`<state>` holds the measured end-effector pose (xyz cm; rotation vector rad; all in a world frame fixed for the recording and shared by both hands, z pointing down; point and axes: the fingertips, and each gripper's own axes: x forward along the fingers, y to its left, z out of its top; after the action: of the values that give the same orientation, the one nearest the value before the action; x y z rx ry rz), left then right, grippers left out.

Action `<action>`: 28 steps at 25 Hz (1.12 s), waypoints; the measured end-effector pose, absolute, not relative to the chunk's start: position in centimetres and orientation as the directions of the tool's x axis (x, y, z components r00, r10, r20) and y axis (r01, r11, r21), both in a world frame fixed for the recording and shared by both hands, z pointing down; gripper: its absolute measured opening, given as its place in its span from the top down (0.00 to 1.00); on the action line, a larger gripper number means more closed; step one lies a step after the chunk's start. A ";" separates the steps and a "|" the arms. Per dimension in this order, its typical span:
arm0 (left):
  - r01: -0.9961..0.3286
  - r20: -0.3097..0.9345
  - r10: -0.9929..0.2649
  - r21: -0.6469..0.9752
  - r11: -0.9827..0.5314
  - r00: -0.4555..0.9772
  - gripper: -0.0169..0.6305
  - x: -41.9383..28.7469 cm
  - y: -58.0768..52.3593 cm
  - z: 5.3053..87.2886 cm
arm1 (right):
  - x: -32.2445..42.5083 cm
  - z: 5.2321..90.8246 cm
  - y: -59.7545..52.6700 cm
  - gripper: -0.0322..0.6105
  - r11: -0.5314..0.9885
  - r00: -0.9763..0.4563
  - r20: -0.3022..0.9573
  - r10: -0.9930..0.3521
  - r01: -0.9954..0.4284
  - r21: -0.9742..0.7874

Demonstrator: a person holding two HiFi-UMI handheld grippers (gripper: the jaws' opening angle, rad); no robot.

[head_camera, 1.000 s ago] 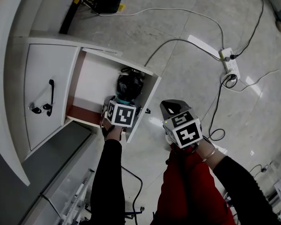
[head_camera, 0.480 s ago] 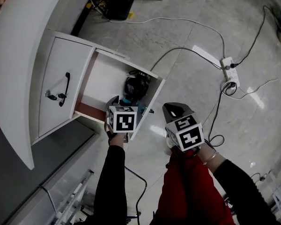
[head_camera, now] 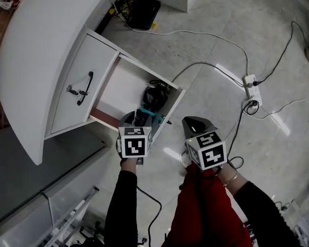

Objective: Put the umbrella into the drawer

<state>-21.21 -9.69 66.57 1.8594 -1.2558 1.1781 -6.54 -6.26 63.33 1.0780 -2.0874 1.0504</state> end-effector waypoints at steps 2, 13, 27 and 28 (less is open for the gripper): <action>-0.932 0.892 -0.421 0.005 -0.363 0.168 0.62 -21.2 -9.5 65.5 | -6.4 62.7 -6.1 0.95 0.368 -0.518 0.748 -0.415 -0.848 -0.383; -0.952 0.833 -0.520 0.027 -0.304 0.190 0.74 -21.5 -7.4 60.1 | -6.6 58.1 -5.0 0.95 0.391 -0.523 0.720 -0.457 -0.845 -0.366; -0.978 0.747 -0.639 0.070 -0.198 0.183 0.95 -22.3 -4.8 51.8 | -8.2 50.3 -3.8 0.95 0.458 -0.578 0.656 -0.486 -0.807 -0.372; -0.978 0.736 -0.652 0.071 -0.194 0.183 0.96 -22.3 -4.7 51.0 | -8.3 49.6 -3.7 0.95 0.470 -0.587 0.648 -0.486 -0.800 -0.373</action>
<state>-22.29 -4.73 50.99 1.9195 -1.5258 0.7787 -8.31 -3.72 49.58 1.0707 -2.2644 0.9238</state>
